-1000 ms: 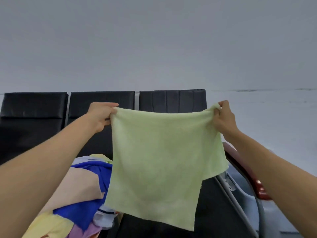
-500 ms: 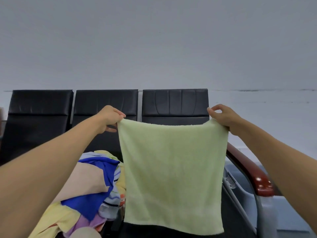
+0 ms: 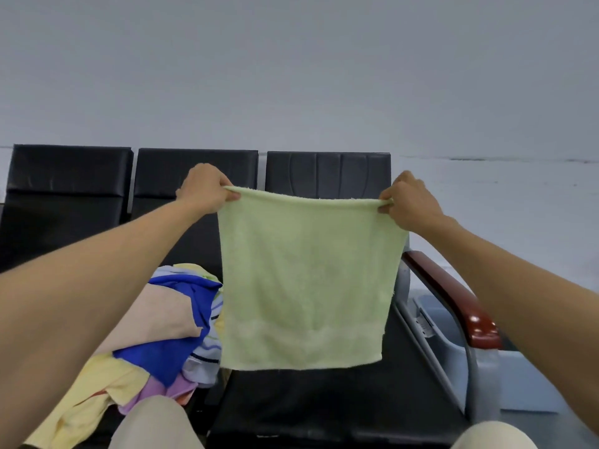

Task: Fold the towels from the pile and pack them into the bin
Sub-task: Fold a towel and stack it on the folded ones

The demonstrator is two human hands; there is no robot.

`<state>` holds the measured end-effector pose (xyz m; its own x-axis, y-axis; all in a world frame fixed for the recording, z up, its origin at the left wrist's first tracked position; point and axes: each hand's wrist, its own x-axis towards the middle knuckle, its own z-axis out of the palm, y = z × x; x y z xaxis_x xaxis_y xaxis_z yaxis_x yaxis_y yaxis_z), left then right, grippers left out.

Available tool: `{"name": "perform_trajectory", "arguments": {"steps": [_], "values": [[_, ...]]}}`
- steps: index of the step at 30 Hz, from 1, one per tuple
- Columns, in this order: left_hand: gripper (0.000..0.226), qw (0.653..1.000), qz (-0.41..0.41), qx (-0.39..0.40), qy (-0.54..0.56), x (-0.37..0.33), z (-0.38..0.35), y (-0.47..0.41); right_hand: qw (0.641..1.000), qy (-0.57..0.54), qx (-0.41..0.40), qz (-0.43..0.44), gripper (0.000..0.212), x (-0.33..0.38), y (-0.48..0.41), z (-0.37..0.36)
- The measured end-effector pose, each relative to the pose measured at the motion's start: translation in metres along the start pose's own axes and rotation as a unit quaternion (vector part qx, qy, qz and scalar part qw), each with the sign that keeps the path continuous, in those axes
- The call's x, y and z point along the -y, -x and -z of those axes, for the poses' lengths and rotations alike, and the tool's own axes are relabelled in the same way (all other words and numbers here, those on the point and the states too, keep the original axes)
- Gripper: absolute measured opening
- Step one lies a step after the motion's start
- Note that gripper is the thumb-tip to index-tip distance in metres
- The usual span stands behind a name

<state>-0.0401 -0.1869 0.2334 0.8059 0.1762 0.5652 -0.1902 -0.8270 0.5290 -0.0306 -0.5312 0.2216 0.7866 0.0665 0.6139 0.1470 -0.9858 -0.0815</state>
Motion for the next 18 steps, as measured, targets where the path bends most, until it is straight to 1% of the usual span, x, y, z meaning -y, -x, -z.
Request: {"name": "perform_trajectory", "arguments": {"steps": [2,4,7,9,10,13,16,18], "values": [[0.026,1.0,-0.008,-0.009,0.001,0.0,0.002,0.0,0.998,0.06,-0.015,0.009,0.019,0.002,-0.002,0.002],[0.025,0.999,-0.022,-0.022,0.005,0.0,0.002,0.0,0.996,0.073,-0.04,0.017,0.018,0.004,-0.001,0.002],[0.021,0.999,-0.017,-0.035,0.031,0.003,-0.001,0.002,0.996,0.076,-0.038,0.013,0.032,0.005,0.002,-0.001],[0.021,0.999,-0.011,-0.024,0.034,0.007,-0.004,0.003,0.995,0.095,-0.019,0.021,0.041,0.005,0.004,-0.006],[0.022,1.0,-0.015,-0.013,0.024,0.008,-0.005,0.004,0.995,0.1,-0.015,0.024,0.041,0.005,0.005,-0.008],[0.023,1.0,-0.026,0.01,-0.004,0.012,-0.007,0.006,0.996,0.087,-0.017,0.016,0.034,0.004,0.004,-0.013],[0.02,1.0,-0.015,0.017,0.019,0.015,-0.005,0.006,0.999,0.049,-0.004,-0.002,0.024,0.003,0.003,-0.012],[0.017,0.998,0.002,0.04,0.044,0.017,-0.004,0.009,1.0,0.013,0.019,-0.019,0.02,0.003,0.003,-0.009]]}}
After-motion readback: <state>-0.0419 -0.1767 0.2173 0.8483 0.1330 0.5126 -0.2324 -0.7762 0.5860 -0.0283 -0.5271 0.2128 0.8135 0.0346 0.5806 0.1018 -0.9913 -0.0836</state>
